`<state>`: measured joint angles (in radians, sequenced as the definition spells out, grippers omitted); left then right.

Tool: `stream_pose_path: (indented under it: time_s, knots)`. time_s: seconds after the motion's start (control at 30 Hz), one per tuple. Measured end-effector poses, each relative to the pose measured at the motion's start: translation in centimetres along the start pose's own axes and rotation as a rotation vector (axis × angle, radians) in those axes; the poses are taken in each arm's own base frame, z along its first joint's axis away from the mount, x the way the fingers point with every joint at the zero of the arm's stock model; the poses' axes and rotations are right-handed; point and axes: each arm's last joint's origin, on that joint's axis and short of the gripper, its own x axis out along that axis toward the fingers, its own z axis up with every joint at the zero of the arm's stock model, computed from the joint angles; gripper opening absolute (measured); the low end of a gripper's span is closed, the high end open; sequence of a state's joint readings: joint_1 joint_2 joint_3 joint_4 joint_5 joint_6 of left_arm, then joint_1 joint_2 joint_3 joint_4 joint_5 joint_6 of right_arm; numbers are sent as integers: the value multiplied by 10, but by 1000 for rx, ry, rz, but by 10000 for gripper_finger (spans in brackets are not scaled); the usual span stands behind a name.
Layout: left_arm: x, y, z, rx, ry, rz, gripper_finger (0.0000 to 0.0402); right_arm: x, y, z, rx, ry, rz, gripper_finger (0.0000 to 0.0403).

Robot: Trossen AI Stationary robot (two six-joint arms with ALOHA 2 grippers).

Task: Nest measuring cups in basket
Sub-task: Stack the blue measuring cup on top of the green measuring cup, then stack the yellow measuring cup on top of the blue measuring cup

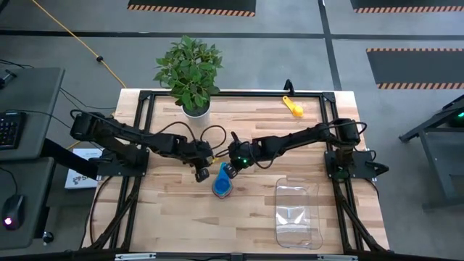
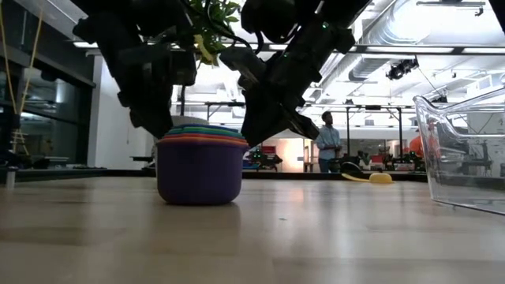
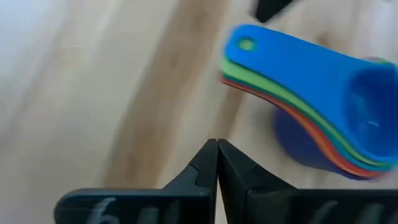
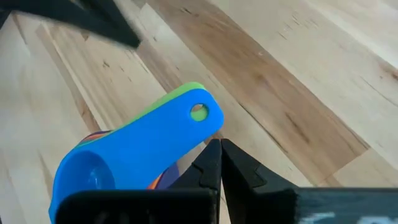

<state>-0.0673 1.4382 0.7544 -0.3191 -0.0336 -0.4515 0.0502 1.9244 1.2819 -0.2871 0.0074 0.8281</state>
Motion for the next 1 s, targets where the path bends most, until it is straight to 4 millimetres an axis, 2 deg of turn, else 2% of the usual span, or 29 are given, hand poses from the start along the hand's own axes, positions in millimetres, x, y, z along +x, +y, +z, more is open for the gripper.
stream_pose_path:
  time_s: [0.13, 0.33, 0.67, 0.83, 1.0]
  knots:
    - [14, -6, -4, -10, 28, -27, 0, 0, 1, 1, -7, -6, 7, 0]
    - [31, -15, 1, -20, -44, -74, 0, 0, 1, 1, -9, -14, 15, 0]
    - [40, -16, 3, -40, -63, -80, 0, 1, 2, 3, -1, -44, 15, 0]
    - [33, -10, 0, -25, -13, -42, 0, -7, -3, 4, -58, -24, -34, 0]
    - [5, 4, 1, 23, 10, 18, 0, -43, -19, 8, -119, -16, -235, 0]
